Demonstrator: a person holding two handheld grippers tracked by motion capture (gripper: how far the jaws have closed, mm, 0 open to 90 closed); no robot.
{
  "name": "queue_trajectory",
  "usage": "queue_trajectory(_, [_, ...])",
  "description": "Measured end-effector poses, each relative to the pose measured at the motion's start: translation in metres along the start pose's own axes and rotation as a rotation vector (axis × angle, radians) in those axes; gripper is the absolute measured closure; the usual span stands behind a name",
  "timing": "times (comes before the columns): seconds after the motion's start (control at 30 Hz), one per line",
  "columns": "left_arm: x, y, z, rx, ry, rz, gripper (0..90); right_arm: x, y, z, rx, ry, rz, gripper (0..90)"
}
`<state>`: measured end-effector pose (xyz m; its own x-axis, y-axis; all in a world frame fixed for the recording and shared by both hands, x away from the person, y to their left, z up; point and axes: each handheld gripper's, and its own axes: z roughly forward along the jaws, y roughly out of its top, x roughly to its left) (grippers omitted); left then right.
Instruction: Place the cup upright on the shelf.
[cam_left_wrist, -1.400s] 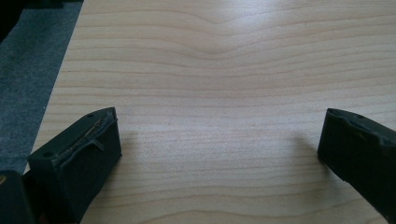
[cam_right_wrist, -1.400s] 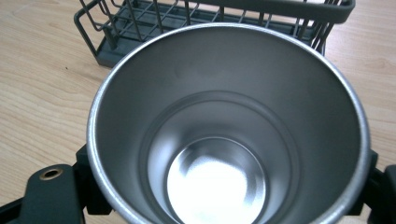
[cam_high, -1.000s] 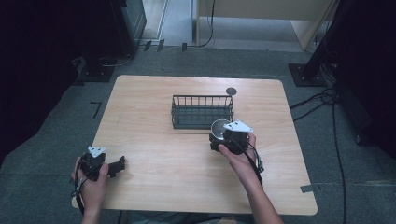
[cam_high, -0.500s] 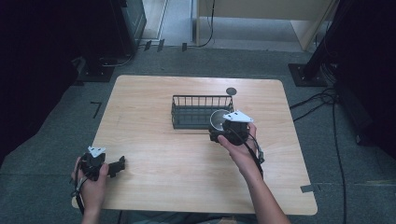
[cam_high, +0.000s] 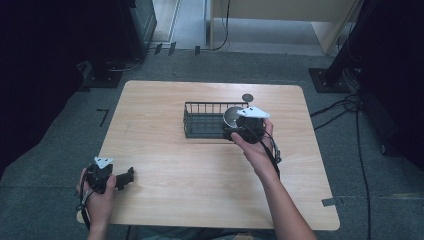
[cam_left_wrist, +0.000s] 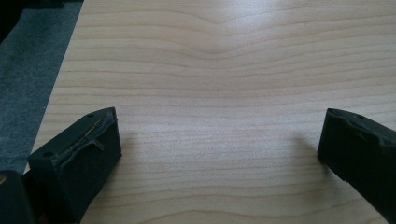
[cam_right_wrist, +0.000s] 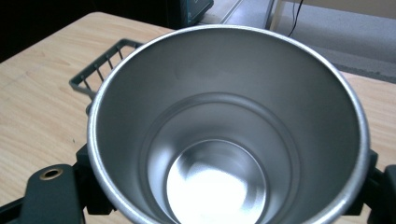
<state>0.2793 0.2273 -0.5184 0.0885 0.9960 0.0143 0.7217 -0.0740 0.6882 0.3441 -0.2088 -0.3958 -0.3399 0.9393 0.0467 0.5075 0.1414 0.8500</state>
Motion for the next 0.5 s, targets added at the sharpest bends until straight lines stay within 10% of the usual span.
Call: queue_trajectory(0.5, [0.0,0.0,0.0,0.0,0.0,-0.001,0.0,0.0,0.031,0.017,-0.007,-0.013,-0.009,17.8])
